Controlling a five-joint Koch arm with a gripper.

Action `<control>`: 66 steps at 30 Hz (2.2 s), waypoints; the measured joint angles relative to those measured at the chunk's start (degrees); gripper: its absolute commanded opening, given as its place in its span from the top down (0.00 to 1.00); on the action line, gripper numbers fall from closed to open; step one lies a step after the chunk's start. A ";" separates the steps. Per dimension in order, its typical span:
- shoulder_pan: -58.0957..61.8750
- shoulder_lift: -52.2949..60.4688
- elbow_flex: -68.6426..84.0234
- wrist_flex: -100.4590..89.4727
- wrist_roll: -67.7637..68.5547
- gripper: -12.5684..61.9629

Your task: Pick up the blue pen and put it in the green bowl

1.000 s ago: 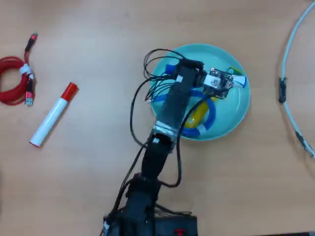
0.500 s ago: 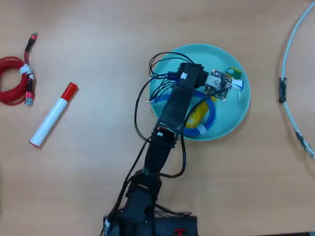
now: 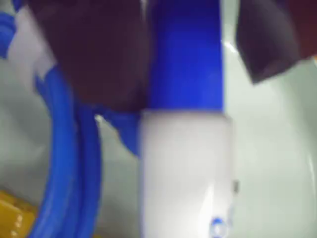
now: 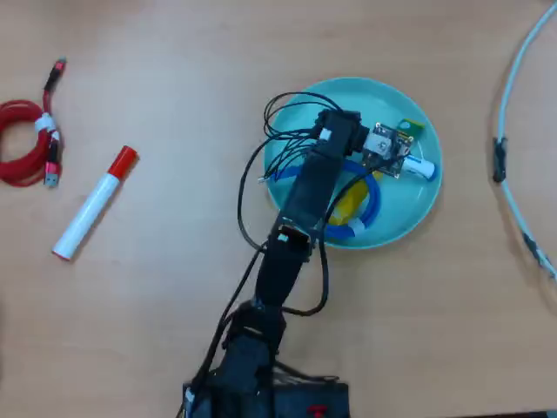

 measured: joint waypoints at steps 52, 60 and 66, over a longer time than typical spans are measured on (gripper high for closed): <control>-16.70 47.11 53.26 14.06 7.91 0.37; -19.69 67.41 84.11 -4.39 8.09 0.37; -21.71 72.16 98.79 -15.47 12.66 0.37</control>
